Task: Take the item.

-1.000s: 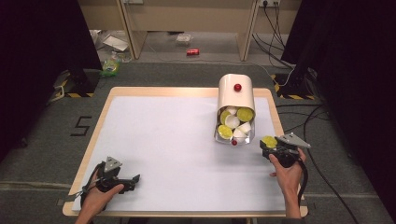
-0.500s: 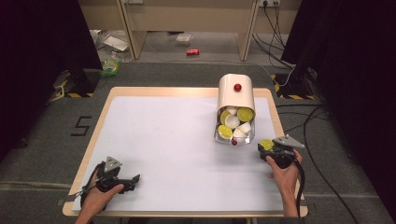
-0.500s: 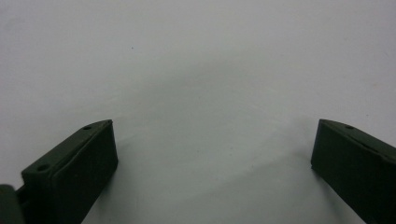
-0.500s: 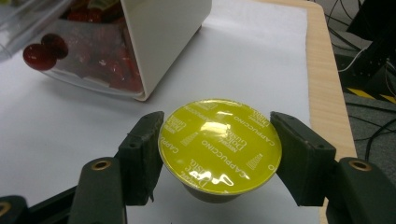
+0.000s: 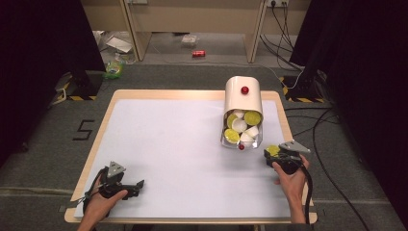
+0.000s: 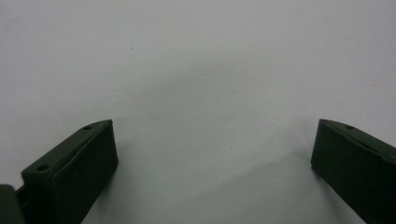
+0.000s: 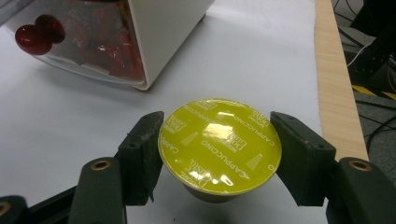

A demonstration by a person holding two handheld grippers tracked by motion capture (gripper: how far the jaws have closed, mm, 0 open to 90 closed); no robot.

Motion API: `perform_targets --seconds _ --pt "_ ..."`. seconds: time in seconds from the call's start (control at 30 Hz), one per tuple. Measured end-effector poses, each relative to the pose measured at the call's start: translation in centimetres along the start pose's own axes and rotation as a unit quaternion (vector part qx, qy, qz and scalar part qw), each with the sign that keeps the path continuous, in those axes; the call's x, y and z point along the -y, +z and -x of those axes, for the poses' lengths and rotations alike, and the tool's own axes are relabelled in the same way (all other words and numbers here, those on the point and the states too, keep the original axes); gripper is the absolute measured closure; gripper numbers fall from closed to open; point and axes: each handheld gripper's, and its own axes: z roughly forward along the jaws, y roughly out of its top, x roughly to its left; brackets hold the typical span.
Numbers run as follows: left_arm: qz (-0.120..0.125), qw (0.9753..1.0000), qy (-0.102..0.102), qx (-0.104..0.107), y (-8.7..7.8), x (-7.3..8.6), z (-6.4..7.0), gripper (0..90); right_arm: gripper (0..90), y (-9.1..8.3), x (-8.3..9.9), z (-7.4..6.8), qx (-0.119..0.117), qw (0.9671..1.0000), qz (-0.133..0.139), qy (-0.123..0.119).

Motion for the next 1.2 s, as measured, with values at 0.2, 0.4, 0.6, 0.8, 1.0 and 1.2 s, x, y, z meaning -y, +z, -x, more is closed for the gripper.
perform_targets --seconds 0.2,0.4,0.6,0.8,1.0,1.2 --pt "0.000 1.0000 0.000 0.000 0.00 0.00 0.00 0.0 38.0 0.20 0.08 -0.26 -0.002 1.0000 -0.006 0.000" --pt "0.000 1.0000 0.000 0.000 0.00 0.00 0.00 0.0 38.0 0.37 0.22 -0.21 -0.002 0.9999 -0.010 -0.003" --pt "0.000 1.0000 0.000 0.000 0.00 0.00 0.00 0.0 38.0 0.53 0.30 -0.29 -0.005 0.9998 -0.017 -0.004" --pt "0.000 1.0000 0.000 0.000 0.00 0.00 0.00 0.0 37.9 0.64 0.43 -0.32 -0.007 0.9997 -0.025 -0.001" --pt "0.000 1.0000 0.000 0.000 0.00 0.00 0.00 0.0 37.8 0.80 0.53 -0.35 -0.010 0.9995 -0.031 -0.004" --pt "0.000 1.0000 0.000 0.000 0.00 0.00 0.00 0.0 37.8 0.80 0.53 -0.29 -0.011 0.9994 -0.032 -0.004"
